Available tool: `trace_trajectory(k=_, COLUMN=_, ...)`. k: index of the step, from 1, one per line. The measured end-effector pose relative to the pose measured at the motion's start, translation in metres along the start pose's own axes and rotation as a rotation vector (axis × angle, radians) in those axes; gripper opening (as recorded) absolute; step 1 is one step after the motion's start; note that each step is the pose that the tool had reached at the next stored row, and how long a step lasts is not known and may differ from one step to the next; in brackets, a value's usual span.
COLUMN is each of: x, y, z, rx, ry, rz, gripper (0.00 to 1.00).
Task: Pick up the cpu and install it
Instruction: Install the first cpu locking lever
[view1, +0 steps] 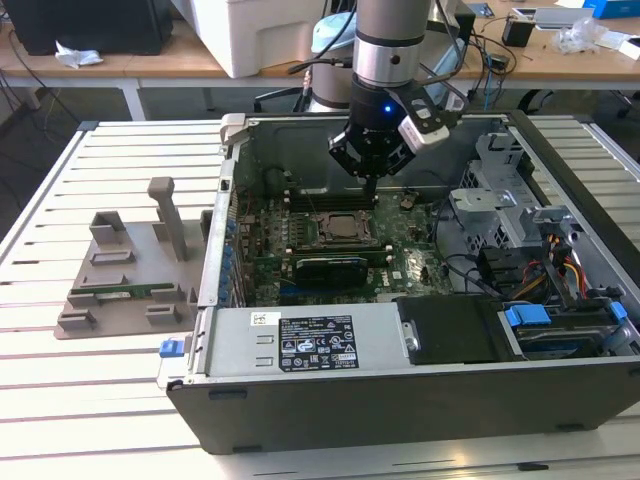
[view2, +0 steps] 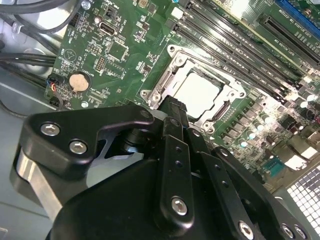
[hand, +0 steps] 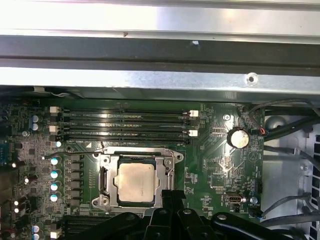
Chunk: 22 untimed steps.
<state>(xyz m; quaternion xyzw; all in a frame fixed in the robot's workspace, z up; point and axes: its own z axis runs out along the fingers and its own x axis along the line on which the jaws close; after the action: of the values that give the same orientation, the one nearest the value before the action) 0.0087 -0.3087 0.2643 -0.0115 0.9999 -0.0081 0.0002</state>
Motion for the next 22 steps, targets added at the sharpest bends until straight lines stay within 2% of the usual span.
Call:
trace_trajectory(k=8, x=0.0041, y=0.0002, z=0.0, rx=-0.0001, ry=0.0, rz=0.0, gripper=0.11)
trace_trajectory(k=20, x=0.0296, y=0.0008, z=0.0, rx=-0.0001, ry=0.0, rz=0.0, gripper=0.11)
trace_trajectory(k=22, x=0.0357, y=0.001, z=0.0, rx=-0.0002, ry=-0.0001, rz=0.0, gripper=0.11)
